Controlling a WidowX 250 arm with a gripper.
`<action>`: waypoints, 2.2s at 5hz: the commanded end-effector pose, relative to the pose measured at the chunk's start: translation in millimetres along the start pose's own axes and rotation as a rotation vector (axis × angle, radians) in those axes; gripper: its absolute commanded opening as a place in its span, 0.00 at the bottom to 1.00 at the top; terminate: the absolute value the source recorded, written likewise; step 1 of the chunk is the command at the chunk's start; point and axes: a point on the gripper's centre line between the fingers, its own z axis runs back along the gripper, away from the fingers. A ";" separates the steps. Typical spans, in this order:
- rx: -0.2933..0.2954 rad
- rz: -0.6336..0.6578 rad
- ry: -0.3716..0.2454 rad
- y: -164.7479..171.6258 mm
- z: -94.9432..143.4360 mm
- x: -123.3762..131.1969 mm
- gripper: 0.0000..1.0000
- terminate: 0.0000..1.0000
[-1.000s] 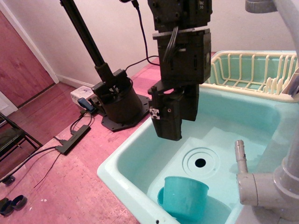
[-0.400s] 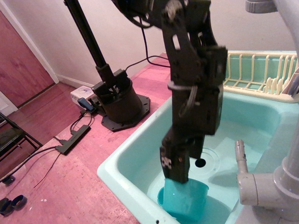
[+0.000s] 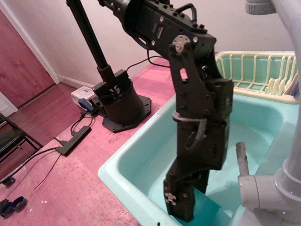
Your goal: Flip cup upright
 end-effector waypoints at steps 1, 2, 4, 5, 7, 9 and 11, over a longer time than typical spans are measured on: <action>-0.007 -0.039 0.009 -11.5 -13.2 -8.1 0.00 0.00; 0.005 -0.090 0.046 -11.0 -8.0 -7.1 0.00 0.00; 0.138 -0.194 0.193 8.4 29.1 -29.8 0.00 0.00; 0.173 -0.189 0.235 15.5 37.6 -49.2 0.00 0.00; 0.384 -0.301 0.130 23.3 44.8 -45.2 0.00 0.00; 0.356 -0.347 0.048 37.7 -2.1 -10.1 0.00 0.00; 0.316 -0.373 0.030 25.2 -25.4 18.1 1.00 0.00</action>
